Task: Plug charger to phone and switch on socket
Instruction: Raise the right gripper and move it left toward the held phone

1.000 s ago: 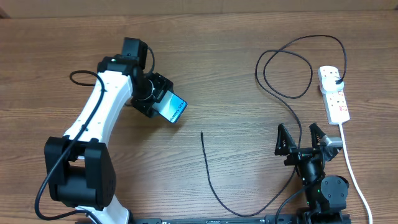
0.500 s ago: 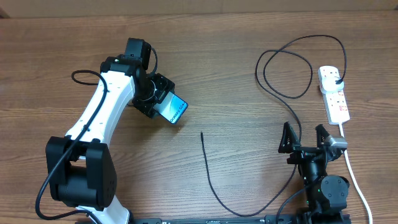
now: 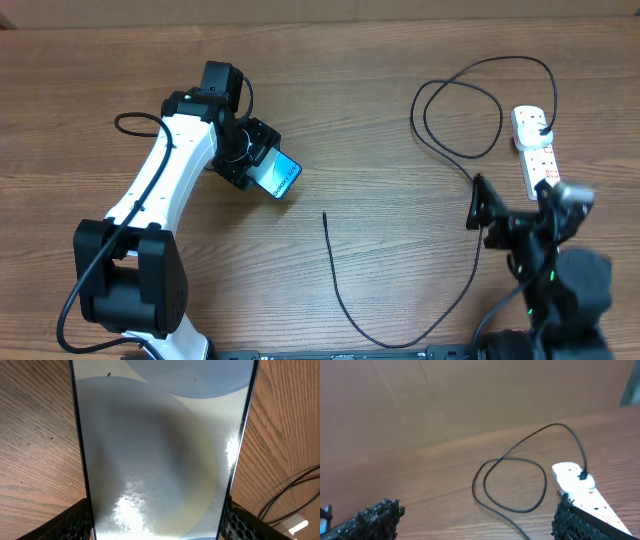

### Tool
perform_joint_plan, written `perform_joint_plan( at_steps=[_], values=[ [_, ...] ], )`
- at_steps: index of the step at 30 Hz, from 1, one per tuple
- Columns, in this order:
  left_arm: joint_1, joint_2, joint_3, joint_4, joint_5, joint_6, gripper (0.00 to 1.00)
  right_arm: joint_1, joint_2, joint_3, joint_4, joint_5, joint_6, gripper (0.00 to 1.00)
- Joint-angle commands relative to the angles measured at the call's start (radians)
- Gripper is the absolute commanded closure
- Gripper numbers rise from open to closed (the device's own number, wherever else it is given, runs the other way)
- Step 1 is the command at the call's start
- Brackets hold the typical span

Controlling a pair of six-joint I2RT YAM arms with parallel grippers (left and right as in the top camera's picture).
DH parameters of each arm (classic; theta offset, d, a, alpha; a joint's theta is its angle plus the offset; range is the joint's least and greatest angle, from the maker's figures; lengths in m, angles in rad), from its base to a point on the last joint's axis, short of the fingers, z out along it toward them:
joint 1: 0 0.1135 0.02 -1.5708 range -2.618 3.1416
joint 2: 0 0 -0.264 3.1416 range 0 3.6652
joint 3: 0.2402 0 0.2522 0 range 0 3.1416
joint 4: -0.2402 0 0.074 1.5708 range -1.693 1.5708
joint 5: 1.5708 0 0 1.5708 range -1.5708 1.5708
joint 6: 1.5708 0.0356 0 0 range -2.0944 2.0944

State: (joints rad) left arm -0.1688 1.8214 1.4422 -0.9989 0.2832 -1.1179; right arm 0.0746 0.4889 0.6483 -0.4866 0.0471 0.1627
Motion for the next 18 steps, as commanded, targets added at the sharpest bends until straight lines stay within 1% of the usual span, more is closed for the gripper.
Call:
perform_joint_plan(
  at_steps=[1, 3, 4, 8, 11, 18],
  values=[
    [-0.004, -0.043, 0.0, 0.003, -0.002, 0.018, 0.96, 0.003, 0.172, 0.145, -0.04, -0.089, -0.011, 0.0],
    [-0.004, -0.043, 0.0, 0.003, -0.002, 0.018, 0.96, 0.003, 0.277, 0.218, -0.067, -0.159, -0.01, 0.0],
    [-0.004, -0.043, 0.0, 0.002, -0.002, 0.018, 0.96, 0.003, 0.381, 0.283, -0.089, -0.239, -0.006, 0.0],
    [-0.004, -0.043, 0.0, 0.002, -0.002, 0.018, 0.96, 0.003, 0.59, 0.388, -0.103, -0.436, 0.04, 0.0],
    [-0.004, -0.043, 0.0, 0.002, -0.002, 0.011, 0.96, 0.003, 0.725, 0.425, -0.084, -0.553, 0.109, 0.0],
    [-0.004, -0.043, 0.0, 0.002, -0.002, -0.052, 0.96, 0.003, 0.956, 0.426, 0.071, -0.784, 0.303, 0.0]
  ],
)
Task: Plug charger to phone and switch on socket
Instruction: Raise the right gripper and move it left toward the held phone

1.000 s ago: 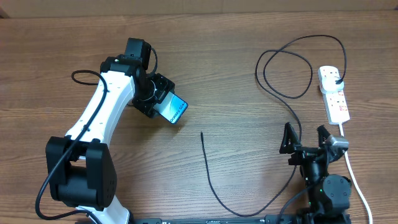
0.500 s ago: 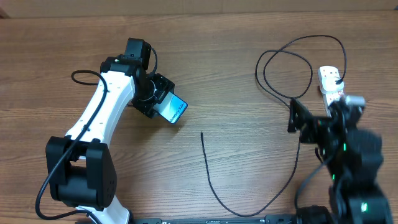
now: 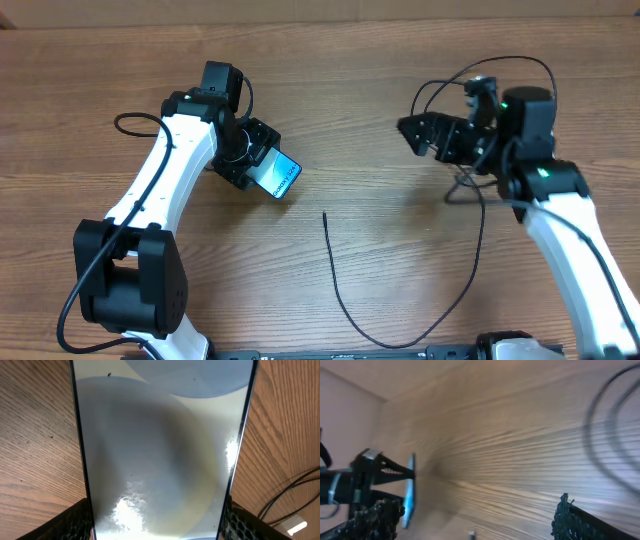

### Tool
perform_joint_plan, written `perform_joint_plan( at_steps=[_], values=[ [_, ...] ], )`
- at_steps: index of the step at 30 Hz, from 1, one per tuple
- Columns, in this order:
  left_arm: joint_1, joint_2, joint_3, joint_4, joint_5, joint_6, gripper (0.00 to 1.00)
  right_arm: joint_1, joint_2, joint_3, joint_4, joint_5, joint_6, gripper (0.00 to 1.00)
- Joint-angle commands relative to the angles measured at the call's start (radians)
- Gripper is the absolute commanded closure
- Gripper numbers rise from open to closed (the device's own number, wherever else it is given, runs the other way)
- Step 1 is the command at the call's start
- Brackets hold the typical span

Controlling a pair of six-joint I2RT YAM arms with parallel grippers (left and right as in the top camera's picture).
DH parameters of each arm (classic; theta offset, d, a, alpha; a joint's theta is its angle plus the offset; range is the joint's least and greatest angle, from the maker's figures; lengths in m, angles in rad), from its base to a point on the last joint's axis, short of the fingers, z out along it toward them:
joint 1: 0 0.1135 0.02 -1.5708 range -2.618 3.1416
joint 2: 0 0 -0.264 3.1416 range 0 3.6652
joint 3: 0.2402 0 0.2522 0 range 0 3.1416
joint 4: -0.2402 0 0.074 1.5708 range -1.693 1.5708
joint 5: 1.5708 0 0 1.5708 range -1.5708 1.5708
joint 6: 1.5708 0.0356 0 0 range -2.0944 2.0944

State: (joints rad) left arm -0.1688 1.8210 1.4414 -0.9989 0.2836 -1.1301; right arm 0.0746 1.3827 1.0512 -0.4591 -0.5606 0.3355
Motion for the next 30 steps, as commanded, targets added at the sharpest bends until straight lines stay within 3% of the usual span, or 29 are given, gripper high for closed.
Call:
perform_joint_plan(
  at_steps=[1, 8, 17, 30],
  values=[
    [-0.004, -0.043, 0.001, 0.002, -0.002, -0.052, 0.96, 0.003, 0.091, 0.024, 0.067, -0.195, 0.171, 0.0],
    [-0.004, -0.043, 0.001, 0.001, 0.01, -0.145, 0.96, 0.004, 0.194, 0.022, 0.091, -0.204, 0.402, 0.0],
    [-0.009, -0.043, 0.001, 0.002, 0.055, -0.266, 0.96, 0.047, 0.199, 0.016, 0.088, -0.2, 0.389, 0.0],
    [-0.019, -0.043, 0.001, 0.003, 0.163, -0.299, 0.96, 0.238, 0.199, 0.016, 0.092, -0.135, 0.344, 0.0]
  ],
)
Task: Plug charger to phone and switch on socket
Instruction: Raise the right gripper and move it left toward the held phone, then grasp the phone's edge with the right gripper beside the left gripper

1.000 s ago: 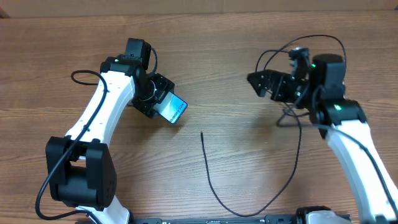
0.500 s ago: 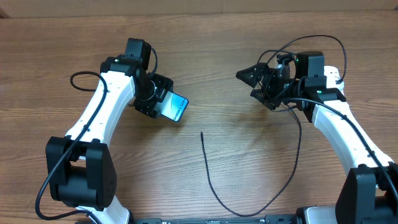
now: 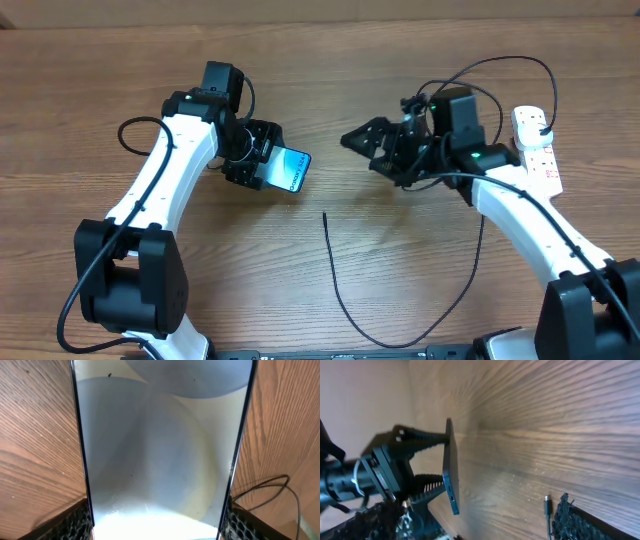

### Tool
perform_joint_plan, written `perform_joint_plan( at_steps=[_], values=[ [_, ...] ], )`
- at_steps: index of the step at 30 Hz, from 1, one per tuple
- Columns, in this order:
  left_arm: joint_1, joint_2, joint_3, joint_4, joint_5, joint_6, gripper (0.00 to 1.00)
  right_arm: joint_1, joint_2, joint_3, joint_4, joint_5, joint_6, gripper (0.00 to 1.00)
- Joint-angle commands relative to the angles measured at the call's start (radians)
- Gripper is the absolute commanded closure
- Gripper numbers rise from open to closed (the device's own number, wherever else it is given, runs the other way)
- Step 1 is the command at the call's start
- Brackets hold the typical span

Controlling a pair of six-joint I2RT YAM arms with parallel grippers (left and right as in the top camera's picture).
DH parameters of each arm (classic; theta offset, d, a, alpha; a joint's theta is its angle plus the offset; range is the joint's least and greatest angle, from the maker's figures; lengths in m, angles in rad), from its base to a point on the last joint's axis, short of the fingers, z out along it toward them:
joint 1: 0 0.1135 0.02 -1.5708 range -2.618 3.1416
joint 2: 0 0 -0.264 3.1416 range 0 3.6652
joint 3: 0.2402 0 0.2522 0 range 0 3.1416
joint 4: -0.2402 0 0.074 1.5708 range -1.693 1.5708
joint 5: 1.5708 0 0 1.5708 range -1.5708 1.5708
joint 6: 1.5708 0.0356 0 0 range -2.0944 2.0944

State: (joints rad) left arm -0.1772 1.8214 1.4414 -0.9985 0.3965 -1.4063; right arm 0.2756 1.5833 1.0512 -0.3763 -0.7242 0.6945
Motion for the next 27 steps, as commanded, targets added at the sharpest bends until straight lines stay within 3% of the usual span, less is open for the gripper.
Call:
perform_joint_plan(
  at_steps=[1, 27],
  values=[
    [-0.014, -0.043, 0.001, 0.002, 0.05, -0.03, 0.96, 0.049, -0.002, 0.016, 0.009, 0.035, -0.014, 0.0],
    [-0.1, -0.043, 0.001, 0.069, 0.157, -0.191, 0.96, 0.169, -0.002, 0.016, 0.011, 0.122, -0.014, 0.0]
  ],
)
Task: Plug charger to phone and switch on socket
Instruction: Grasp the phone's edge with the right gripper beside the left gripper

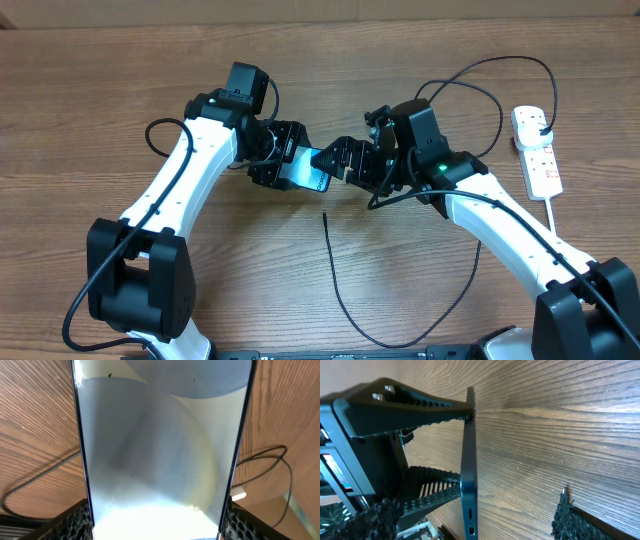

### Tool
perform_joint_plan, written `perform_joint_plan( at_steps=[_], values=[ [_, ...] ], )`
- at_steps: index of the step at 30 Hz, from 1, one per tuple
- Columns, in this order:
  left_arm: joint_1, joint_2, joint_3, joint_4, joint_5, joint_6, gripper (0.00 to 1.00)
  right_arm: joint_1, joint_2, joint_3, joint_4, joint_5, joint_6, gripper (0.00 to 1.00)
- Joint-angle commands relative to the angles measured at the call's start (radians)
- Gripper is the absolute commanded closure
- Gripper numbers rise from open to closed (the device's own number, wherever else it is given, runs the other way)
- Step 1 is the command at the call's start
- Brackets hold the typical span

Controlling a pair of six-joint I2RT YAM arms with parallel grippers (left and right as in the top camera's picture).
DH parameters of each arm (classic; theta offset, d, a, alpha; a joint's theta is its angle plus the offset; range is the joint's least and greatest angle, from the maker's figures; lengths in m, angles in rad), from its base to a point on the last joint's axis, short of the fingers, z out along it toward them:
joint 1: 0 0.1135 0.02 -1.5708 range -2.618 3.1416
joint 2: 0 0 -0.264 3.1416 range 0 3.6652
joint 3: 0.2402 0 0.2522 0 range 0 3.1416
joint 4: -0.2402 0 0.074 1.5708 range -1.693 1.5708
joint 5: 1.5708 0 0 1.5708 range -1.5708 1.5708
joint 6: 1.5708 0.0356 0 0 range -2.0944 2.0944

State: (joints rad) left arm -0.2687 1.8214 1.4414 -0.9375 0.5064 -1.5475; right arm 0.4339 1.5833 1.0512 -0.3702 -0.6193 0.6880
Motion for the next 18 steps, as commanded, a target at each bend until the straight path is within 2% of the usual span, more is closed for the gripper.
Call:
perform_joint_plan(
  at_steps=[1, 11, 18],
  values=[
    [-0.009, -0.043, 0.001, 0.01, 0.05, -0.058, 0.96, 0.013, -0.002, 0.015, 0.005, 0.017, -0.008, 0.0],
    [-0.023, -0.043, 0.001, 0.023, 0.116, -0.065, 0.96, 0.05, -0.002, 0.015, 0.0, 0.085, -0.008, 0.01],
    [-0.047, -0.043, 0.001, 0.024, 0.123, -0.065, 0.96, 0.062, -0.002, 0.015, -0.001, 0.126, -0.008, 0.17]
  ],
)
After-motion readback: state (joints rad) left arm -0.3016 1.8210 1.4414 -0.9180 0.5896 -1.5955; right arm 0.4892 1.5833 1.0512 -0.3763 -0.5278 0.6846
